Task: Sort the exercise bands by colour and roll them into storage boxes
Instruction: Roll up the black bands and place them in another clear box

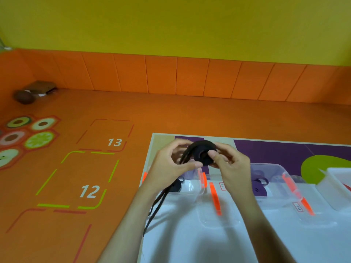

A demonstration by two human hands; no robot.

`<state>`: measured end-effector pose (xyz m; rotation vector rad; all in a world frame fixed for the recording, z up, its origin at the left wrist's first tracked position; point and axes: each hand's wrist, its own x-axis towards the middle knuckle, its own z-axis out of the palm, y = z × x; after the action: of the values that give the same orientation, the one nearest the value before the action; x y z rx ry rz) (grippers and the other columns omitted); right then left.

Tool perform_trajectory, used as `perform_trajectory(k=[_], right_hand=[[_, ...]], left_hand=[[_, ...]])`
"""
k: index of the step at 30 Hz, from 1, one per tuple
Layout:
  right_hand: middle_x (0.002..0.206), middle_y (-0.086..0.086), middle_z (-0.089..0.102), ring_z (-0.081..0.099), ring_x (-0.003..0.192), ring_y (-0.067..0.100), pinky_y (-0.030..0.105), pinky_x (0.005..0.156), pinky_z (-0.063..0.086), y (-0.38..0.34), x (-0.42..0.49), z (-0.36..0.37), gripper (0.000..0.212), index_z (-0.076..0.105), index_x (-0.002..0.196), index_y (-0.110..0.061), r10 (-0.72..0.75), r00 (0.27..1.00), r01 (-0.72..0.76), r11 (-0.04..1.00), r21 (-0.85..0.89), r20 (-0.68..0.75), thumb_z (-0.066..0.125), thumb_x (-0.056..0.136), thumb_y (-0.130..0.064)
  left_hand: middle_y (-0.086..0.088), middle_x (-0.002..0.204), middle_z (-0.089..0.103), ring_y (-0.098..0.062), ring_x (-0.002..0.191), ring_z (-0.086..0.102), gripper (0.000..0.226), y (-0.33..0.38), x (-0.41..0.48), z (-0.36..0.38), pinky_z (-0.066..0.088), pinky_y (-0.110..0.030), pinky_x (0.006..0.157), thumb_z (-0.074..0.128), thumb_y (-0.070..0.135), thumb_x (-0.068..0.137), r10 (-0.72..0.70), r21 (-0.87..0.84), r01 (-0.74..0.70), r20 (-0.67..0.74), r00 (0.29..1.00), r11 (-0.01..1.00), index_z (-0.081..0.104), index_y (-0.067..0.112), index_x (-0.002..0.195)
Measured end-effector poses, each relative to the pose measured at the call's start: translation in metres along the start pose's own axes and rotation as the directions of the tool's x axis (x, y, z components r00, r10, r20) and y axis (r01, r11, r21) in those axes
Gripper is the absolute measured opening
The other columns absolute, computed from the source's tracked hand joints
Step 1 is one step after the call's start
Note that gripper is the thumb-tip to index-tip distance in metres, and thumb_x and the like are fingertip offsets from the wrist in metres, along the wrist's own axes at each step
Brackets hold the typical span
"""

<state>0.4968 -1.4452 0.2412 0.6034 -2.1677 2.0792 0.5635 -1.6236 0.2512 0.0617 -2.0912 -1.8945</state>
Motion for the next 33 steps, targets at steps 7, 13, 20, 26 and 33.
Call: perform_trajectory(k=[7, 13, 20, 26, 33], right_hand=[[0.101, -0.011, 0.079, 0.073, 0.099, 0.009, 0.020, 0.088, 0.057, 0.005, -0.001, -0.012, 0.027, 0.075, 0.113, -0.022, 0.077, 0.956, -0.041, 0.990, -0.133, 0.283, 0.081, 0.088, -0.012], [0.094, 0.002, 0.081, 0.077, 0.092, 0.020, 0.028, 0.078, 0.062, -0.003, 0.005, -0.001, 0.016, 0.081, 0.102, -0.012, 0.043, 0.992, -0.050, 0.997, 0.060, 0.122, 0.077, 0.090, -0.002], [0.102, 0.019, 0.079, 0.079, 0.092, 0.032, 0.028, 0.070, 0.062, 0.013, -0.026, 0.031, 0.024, 0.075, 0.111, -0.002, 0.338, 0.938, -0.256, 0.826, 0.502, -0.078, 0.075, 0.088, -0.007], [0.120, 0.029, 0.071, 0.072, 0.111, 0.039, 0.036, 0.083, 0.062, 0.020, -0.022, 0.027, 0.035, 0.069, 0.121, 0.006, 0.385, 0.917, -0.343, 0.634, 0.693, 0.101, 0.068, 0.092, -0.014], [0.095, 0.013, 0.081, 0.079, 0.094, 0.029, 0.029, 0.081, 0.062, -0.009, 0.000, -0.012, 0.019, 0.078, 0.107, -0.006, 0.255, 0.925, -0.299, 0.946, 0.125, 0.281, 0.078, 0.088, -0.008]], left_hand=[[0.002, 0.094, 0.082, -0.021, 0.090, 0.078, 0.020, -0.012, -0.003, -0.009, 0.061, -0.033, 0.079, 0.088, 0.011, 0.084, -0.078, 0.128, 0.065, 0.102, 0.992, 0.990, 0.081, 0.021, 0.101], [0.000, 0.099, 0.081, -0.018, 0.094, 0.077, 0.019, -0.003, 0.008, -0.007, 0.060, -0.026, 0.085, 0.084, 0.015, 0.089, -0.057, 0.050, 0.053, 0.090, 0.994, 0.997, 0.079, 0.014, 0.106], [0.001, 0.087, 0.074, -0.004, 0.079, 0.065, 0.005, -0.020, 0.006, 0.011, 0.052, -0.019, 0.065, 0.074, 0.016, 0.097, -0.087, -0.014, 0.086, -0.029, 0.996, 0.996, 0.076, 0.015, 0.101], [0.006, 0.086, 0.076, -0.008, 0.081, 0.069, 0.007, -0.018, 0.008, 0.012, 0.054, -0.021, 0.072, 0.078, 0.020, 0.095, -0.053, 0.065, 0.056, -0.050, 0.997, 0.996, 0.076, 0.017, 0.100], [0.005, 0.085, 0.079, -0.019, 0.083, 0.074, 0.005, -0.007, 0.011, -0.017, 0.055, -0.027, 0.076, 0.083, 0.022, 0.090, -0.070, 0.220, 0.043, 0.118, 0.991, 0.975, 0.081, 0.021, 0.095]])
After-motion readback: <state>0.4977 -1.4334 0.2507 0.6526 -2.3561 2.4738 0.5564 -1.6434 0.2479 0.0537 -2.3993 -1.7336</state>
